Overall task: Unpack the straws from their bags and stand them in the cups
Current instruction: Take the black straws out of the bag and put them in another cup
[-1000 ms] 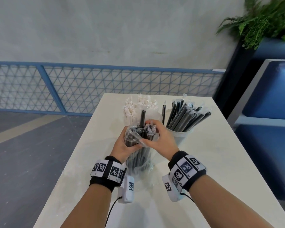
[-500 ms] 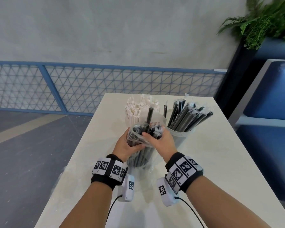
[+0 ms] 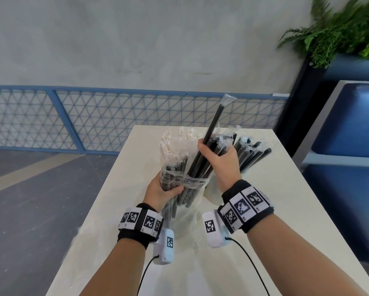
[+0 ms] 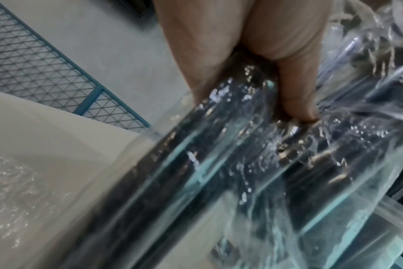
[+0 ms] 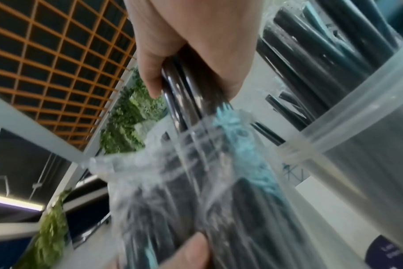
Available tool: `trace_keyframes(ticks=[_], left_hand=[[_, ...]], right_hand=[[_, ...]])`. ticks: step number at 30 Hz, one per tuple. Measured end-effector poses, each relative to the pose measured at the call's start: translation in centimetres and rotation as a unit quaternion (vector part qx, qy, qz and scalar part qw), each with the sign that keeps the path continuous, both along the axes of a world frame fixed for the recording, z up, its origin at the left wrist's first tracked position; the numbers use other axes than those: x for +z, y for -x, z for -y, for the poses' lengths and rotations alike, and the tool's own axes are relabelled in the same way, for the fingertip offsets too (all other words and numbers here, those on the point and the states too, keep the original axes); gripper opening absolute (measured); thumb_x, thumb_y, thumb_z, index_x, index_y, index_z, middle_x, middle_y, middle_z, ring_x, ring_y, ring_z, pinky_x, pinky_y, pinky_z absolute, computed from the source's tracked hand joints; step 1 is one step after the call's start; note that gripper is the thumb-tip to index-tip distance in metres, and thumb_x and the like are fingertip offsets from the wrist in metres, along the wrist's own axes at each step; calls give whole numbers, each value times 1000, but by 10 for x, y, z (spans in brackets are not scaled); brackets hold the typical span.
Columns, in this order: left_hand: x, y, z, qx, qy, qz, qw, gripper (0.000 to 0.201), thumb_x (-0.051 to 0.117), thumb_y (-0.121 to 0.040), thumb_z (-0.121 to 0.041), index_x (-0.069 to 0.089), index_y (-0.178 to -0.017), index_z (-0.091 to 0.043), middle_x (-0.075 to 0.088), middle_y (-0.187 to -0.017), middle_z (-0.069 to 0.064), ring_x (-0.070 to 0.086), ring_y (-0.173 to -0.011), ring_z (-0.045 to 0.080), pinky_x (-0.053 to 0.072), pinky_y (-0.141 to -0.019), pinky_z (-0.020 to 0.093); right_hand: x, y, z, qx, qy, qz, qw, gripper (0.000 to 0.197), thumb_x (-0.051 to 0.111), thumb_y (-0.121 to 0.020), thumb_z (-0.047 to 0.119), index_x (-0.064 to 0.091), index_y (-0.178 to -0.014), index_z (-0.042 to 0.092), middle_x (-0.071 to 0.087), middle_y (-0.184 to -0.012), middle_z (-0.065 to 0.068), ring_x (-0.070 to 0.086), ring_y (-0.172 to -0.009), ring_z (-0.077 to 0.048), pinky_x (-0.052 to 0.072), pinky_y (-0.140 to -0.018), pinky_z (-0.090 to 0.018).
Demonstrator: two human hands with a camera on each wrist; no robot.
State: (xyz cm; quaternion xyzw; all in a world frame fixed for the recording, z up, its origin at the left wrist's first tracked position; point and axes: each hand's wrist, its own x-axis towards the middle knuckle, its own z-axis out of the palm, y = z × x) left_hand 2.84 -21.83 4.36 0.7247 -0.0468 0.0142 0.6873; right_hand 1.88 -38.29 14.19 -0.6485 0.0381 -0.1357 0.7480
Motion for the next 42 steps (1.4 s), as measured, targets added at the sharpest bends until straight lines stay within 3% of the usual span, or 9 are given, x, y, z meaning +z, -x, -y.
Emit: trace_keyframes(ticks=[3,9,14,19,23,33,35,38,42], left_hand=[[1,1,1,-6,0,-1,1000,43,73,-69,10,58,-106,-6,68,-91,-2,66,-76,-5,52,-75,13],[2,-2,-1,-25,-12,-26,999,41,76,-67,5,60,-99,-15,70,-93,3,67,-87,17,52,-85,32],[3,-3,3,-27,-6,-33,999,43,76,-66,7,59,-93,-23,70,-88,-3,67,-83,13,53,-82,30],[6,-3,3,-19,-13,-29,999,37,75,-67,5,59,-86,-22,69,-81,-5,65,-76,9,53,-75,22],[3,-6,1,0,-5,-33,999,34,75,-68,6,61,-92,-14,69,-84,-1,67,-74,5,52,-75,22],[3,-7,4,4,2,-18,1000,36,73,-71,7,61,-104,-3,69,-88,0,67,-70,-6,50,-63,7],[3,-7,3,2,3,-16,1000,37,73,-71,7,61,-104,-3,68,-88,0,67,-71,-6,50,-64,7],[2,-8,4,2,5,-13,1000,35,73,-70,8,62,-100,-6,69,-89,0,67,-72,-4,51,-66,8],[3,-9,5,5,0,-11,1000,34,74,-70,6,62,-99,-7,70,-83,-6,67,-71,-5,50,-64,8]], right_hand=[[-3,4,-1,12,52,-6,999,34,77,-73,11,62,-101,0,71,-94,-8,69,-87,-17,55,-81,-34],[31,-14,18,-94,-94,14,991,22,70,-78,5,58,-97,3,64,-86,-12,62,-78,-26,54,-77,-40],[40,-19,29,-151,-149,16,977,22,68,-76,2,60,-96,-2,62,-76,-12,59,-57,-19,51,-54,-27],[48,-19,44,-186,-187,17,964,30,66,-75,2,59,-100,-14,64,-69,-9,60,-56,-21,53,-58,-32],[61,-19,58,-215,-192,20,957,10,66,-75,1,62,-82,-4,65,-65,-8,60,-56,-20,54,-62,-38],[88,-24,84,-299,-162,69,938,56,70,-58,14,58,-109,-5,67,-86,-16,65,-77,-34,56,-77,-54],[89,-28,90,-325,-121,85,934,53,71,-57,19,60,-105,-1,69,-93,-18,67,-86,-35,56,-80,-51],[91,-27,82,-312,-31,101,944,23,72,-70,14,57,-87,15,66,-86,-6,65,-83,-22,55,-82,-38],[69,-25,61,-235,76,112,963,23,71,-79,16,53,-94,17,64,-89,1,65,-83,-10,54,-74,-20]])
